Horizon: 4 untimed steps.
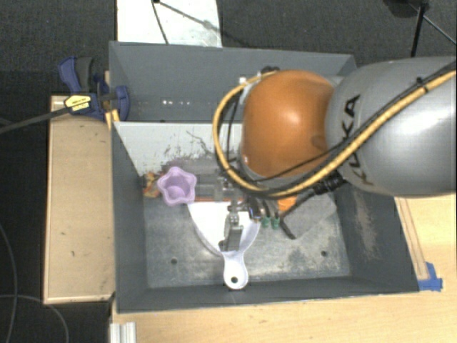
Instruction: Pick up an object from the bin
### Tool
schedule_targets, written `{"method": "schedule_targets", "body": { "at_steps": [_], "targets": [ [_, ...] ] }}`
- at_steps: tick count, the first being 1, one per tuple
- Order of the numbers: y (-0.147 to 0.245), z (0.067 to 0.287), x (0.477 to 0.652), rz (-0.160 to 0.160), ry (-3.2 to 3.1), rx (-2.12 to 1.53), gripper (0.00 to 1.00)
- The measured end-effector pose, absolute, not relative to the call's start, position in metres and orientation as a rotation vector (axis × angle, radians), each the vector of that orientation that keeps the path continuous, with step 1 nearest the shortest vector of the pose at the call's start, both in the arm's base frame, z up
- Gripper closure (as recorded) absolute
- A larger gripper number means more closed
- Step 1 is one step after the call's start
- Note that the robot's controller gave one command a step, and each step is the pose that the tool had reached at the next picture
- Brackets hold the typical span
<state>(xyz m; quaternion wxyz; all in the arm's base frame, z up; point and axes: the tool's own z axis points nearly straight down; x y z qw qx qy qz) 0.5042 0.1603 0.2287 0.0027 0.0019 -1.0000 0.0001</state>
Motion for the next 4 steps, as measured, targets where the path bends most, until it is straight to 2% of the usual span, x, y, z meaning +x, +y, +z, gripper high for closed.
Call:
{"method": "schedule_targets", "body": {
  "at_steps": [1,2,3,4],
  "targets": [
    [0.159,0.233,0.506,-0.002,-3.144,-0.004,0.0],
    [0.145,0.16,0.511,-0.004,-3.145,-0.132,0.0],
    [0.141,0.115,0.509,0.0,-3.135,-0.174,0.0],
    [0.137,0.118,0.518,-0.002,-3.11,-0.466,0.0]
  ]
}}
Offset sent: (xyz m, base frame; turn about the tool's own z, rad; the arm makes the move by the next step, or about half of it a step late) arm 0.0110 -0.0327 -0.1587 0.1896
